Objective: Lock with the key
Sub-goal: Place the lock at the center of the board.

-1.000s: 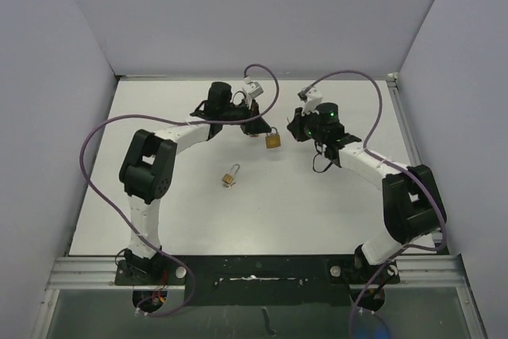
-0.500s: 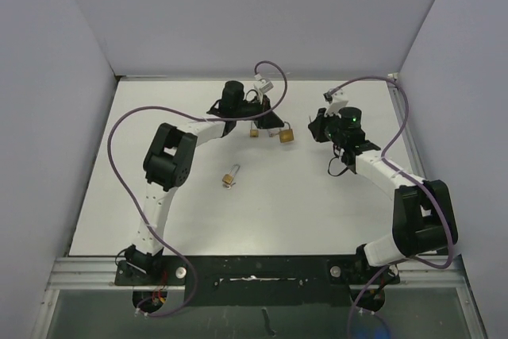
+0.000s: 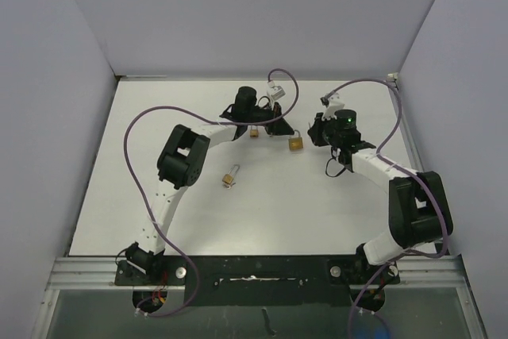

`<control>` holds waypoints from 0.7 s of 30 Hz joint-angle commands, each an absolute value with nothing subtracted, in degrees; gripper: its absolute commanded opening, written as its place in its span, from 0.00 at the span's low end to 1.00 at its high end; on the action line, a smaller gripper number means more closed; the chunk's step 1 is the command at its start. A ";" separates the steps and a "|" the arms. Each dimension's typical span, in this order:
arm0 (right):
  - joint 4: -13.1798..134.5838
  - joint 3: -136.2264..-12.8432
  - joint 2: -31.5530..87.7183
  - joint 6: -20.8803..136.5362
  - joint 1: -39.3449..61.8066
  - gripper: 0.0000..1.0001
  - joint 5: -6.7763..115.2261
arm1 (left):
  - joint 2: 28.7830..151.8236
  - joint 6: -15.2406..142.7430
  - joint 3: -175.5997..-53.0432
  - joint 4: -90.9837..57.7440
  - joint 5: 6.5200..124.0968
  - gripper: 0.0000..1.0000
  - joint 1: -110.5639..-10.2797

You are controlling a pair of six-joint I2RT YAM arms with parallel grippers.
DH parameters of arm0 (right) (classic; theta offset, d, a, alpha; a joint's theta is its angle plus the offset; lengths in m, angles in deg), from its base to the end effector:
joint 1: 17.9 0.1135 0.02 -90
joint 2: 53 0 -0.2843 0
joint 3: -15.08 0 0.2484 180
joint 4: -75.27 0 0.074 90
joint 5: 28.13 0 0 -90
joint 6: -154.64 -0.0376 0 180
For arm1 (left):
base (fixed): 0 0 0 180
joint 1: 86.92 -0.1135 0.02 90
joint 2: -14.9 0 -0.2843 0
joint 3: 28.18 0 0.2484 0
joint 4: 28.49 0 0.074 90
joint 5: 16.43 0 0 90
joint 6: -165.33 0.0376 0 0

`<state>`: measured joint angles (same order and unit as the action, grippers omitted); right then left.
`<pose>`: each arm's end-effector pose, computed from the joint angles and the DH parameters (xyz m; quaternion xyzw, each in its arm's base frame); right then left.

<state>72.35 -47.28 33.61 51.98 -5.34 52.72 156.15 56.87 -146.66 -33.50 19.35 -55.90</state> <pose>0.3194 0.0773 0.2445 -0.0408 0.8507 0.1799 0.4922 0.4661 -0.3158 0.1660 0.3457 0.6853 -0.5539 0.3225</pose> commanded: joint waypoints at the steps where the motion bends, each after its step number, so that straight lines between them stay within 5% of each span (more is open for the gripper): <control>1: 71.47 -48.82 36.39 51.45 -5.61 0.00 55.07 | 156.08 57.34 -147.68 -33.67 19.70 0.07 -55.77; 9: 70.84 -49.52 40.37 50.02 -6.00 0.00 54.87 | 158.46 58.30 -148.90 -30.08 22.22 0.13 -55.25; 13: 70.97 -49.65 41.66 49.58 -6.15 0.00 54.66 | 160.87 58.95 -151.44 -27.16 22.68 0.26 -54.85; 21: 70.40 -50.75 44.83 49.09 -6.62 0.00 53.98 | 162.60 58.33 -152.85 -26.83 23.03 0.30 -54.59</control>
